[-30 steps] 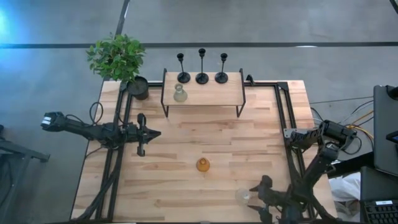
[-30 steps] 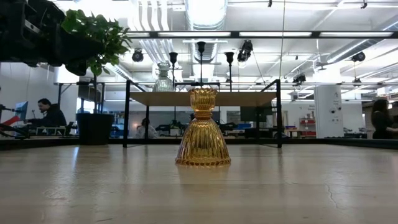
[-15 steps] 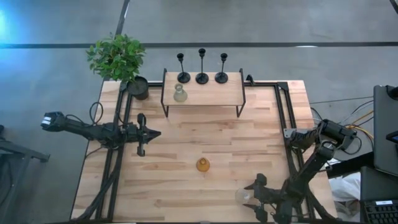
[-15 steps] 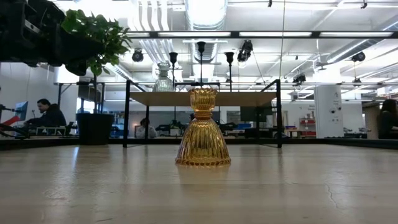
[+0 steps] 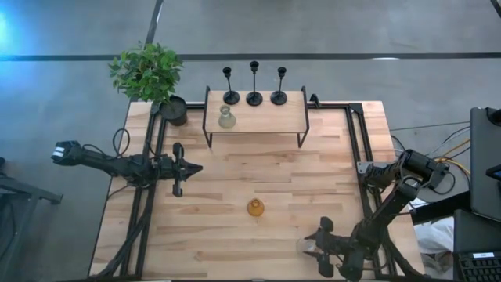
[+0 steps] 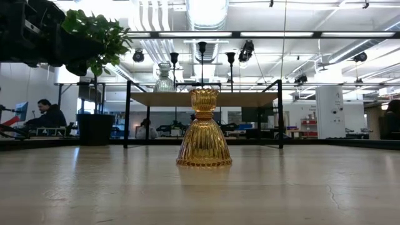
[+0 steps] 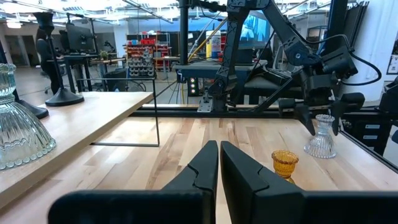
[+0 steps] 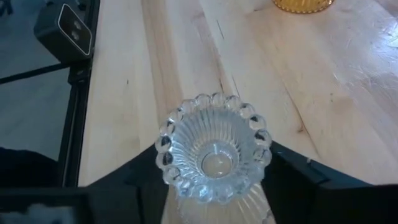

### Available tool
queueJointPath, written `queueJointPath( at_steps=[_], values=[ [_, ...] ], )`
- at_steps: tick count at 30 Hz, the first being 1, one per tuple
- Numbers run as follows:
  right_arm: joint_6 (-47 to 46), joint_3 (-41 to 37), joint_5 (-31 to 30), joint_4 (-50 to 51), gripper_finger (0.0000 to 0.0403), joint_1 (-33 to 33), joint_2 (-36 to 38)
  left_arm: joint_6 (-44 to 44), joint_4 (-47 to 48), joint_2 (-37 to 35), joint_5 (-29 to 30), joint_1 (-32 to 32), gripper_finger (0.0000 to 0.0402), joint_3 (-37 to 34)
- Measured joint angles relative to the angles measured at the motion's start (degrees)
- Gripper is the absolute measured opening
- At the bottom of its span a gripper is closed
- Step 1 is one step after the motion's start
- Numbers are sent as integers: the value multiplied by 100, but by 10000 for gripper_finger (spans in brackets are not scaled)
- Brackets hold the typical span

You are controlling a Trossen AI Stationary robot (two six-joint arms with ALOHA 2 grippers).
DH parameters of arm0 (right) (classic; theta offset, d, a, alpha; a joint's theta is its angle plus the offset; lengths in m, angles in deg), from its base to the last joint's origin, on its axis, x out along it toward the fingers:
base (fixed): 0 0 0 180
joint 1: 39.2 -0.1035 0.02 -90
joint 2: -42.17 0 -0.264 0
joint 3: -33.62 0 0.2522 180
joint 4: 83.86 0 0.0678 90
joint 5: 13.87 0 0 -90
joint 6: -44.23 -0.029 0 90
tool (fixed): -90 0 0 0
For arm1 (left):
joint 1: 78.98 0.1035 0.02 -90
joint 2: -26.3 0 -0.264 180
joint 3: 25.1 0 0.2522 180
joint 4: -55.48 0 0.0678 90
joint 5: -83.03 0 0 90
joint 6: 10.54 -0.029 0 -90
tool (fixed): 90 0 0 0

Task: Pick & Place candle stick holders
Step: Put the transparent candle holder on the shelf

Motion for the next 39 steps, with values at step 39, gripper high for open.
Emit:
queueJointPath(
  at_steps=[39],
  values=[
    [8,4,-253,-65,121,493,-4,0,0,-1,-1,-1,24,1]
  ],
)
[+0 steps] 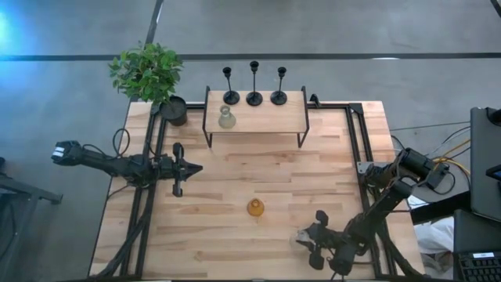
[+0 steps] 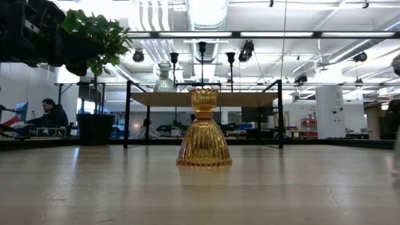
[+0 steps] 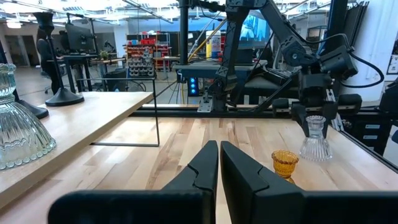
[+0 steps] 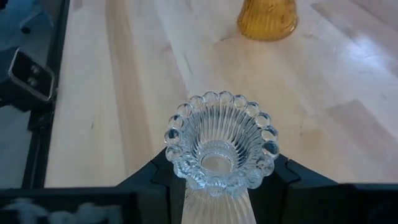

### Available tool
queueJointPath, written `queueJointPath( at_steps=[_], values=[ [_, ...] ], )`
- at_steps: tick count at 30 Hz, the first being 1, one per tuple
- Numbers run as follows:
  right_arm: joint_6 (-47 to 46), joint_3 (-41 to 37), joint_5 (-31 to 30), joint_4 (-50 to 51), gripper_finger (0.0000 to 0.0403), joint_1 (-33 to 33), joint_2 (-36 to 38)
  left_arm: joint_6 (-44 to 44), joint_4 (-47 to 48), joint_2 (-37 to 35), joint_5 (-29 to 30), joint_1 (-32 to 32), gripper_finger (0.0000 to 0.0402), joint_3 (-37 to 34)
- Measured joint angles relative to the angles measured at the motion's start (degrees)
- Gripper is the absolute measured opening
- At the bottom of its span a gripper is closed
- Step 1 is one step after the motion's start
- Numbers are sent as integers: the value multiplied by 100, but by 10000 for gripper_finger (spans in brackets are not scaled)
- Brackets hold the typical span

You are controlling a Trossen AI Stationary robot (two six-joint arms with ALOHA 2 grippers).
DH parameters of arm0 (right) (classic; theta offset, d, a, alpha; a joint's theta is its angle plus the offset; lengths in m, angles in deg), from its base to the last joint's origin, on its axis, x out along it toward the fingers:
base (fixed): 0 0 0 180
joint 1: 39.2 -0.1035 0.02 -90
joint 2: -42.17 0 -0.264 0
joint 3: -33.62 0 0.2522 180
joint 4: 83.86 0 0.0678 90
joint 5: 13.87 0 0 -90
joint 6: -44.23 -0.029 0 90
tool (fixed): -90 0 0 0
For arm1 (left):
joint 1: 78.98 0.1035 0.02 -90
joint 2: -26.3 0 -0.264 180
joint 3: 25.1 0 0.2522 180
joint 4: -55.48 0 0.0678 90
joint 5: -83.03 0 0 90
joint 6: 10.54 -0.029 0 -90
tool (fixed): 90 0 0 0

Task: Pick & Place candle stick holders
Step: Put the transparent candle holder on the shelf

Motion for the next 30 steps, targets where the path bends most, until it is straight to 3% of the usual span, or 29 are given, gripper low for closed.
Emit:
queueJointPath(
  at_steps=[14,30],
  values=[
    [491,-2,-232,113,121,593,338,1,0,1,1,1,24,-1],
    [1823,-2,66,388,121,1899,1553,1,44,-1,0,1,25,-1]
  ],
)
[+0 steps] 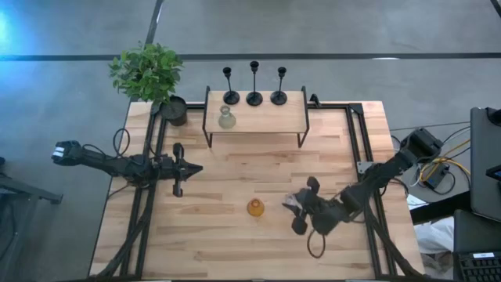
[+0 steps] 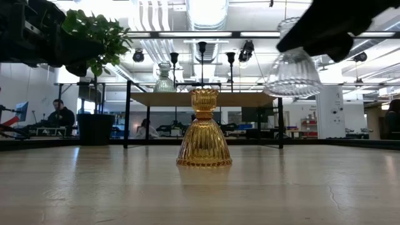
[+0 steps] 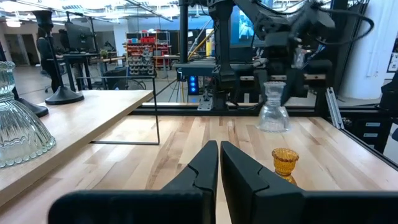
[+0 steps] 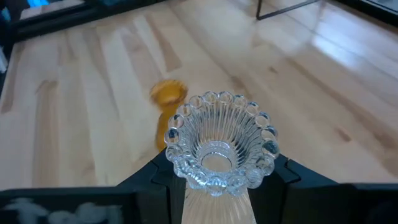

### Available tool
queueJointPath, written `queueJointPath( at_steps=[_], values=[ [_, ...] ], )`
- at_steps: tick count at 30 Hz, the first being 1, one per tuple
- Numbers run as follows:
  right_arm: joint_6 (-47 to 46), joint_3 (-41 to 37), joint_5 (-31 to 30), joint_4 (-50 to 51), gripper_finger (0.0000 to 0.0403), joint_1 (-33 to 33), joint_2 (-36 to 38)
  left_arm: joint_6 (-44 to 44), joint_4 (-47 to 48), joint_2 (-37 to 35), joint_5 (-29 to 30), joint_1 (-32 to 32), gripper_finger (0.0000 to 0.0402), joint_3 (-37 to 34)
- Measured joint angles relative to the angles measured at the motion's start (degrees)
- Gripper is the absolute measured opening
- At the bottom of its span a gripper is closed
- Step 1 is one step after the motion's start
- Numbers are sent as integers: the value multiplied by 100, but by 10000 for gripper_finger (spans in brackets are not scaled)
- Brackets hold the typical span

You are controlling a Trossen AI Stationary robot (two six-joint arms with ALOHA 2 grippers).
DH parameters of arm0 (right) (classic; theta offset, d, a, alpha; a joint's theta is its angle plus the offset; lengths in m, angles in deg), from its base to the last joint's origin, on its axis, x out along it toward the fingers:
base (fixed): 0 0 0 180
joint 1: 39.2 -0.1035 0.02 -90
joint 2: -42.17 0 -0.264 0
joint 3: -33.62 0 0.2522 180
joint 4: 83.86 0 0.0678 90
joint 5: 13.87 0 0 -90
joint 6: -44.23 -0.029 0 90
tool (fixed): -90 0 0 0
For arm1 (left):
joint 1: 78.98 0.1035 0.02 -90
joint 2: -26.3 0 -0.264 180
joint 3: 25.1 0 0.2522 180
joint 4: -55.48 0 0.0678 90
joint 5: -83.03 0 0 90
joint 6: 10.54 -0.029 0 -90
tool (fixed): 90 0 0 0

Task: Pick & Place candle stick holders
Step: Put the transparent candle holder on the shelf

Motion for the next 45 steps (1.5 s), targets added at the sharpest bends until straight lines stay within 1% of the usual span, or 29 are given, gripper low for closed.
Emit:
queueJointPath(
  at_steps=[10,17,23,29,31,39,45],
  values=[
    [358,0,329,-6,121,1041,481,1,-1,0,1,-2,25,2],
    [789,0,1115,-59,121,1878,658,0,-1,0,-1,0,25,0],
    [1316,72,1684,-332,121,2587,677,2,-3,1,1,0,25,1],
    [2275,673,1968,-350,121,3162,461,-1,-3,2,0,0,26,0],
    [2523,916,2006,-200,121,3369,352,1,-1,2,0,0,25,0],
    [3036,1791,2691,27,121,4139,-224,-1,12,15,-1,0,26,0],
    [3516,2411,2975,252,121,4487,-765,2,15,22,0,0,26,0]
  ],
)
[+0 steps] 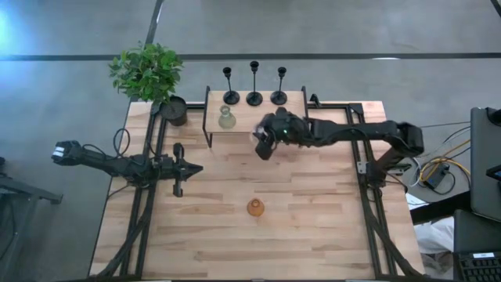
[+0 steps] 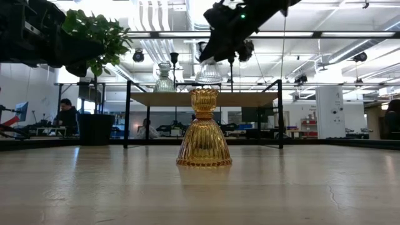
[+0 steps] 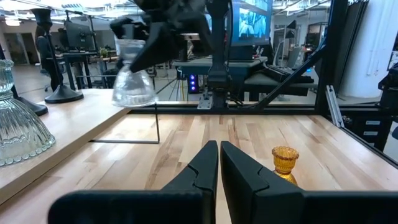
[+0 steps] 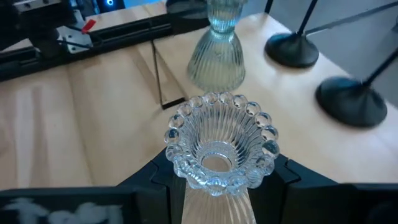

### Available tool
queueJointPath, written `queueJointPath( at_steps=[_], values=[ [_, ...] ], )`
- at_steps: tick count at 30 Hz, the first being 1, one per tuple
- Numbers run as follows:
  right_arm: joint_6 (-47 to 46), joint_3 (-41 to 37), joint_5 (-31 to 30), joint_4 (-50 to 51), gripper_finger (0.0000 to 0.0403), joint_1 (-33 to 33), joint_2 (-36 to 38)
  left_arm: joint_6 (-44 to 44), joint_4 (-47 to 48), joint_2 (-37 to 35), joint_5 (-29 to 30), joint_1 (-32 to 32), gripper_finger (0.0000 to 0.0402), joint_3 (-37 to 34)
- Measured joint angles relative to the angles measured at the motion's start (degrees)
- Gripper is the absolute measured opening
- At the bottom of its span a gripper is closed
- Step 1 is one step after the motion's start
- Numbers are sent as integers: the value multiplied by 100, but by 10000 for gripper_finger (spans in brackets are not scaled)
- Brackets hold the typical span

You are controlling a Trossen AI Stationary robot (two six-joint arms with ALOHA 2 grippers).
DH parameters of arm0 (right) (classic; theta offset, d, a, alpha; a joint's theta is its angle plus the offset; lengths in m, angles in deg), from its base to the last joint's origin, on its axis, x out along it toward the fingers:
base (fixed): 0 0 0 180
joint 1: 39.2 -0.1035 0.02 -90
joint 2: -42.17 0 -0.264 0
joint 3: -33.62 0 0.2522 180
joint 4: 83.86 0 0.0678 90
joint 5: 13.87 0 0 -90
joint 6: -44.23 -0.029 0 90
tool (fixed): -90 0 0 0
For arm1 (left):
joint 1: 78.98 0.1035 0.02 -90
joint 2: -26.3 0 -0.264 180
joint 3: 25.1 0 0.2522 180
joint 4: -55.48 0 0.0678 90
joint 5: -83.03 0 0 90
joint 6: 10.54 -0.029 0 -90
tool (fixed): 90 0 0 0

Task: Pick & Place candle stick holders
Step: Put the transparent candle holder on the shelf

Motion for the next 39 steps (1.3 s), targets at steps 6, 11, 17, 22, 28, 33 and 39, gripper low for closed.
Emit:
queueJointPath(
  at_steps=[6,11,17,22,28,33,39],
  values=[
    [388,519,51,128,121,278,-417,-2,12,1,1,0,26,1],
    [453,728,48,78,121,551,-583,-2,17,0,-1,0,26,0],
    [257,737,37,-90,121,819,-595,-2,33,2,1,0,26,0],
    [264,745,64,-167,121,952,-648,-1,33,2,-1,0,26,0],
    [431,748,243,-217,121,1024,-756,0,32,0,-1,0,26,2],
    [514,748,259,-229,121,1049,-825,-2,33,2,0,0,26,0],
    [514,748,261,-237,121,1069,-836,-1,39,2,1,-2,26,0]
  ],
)
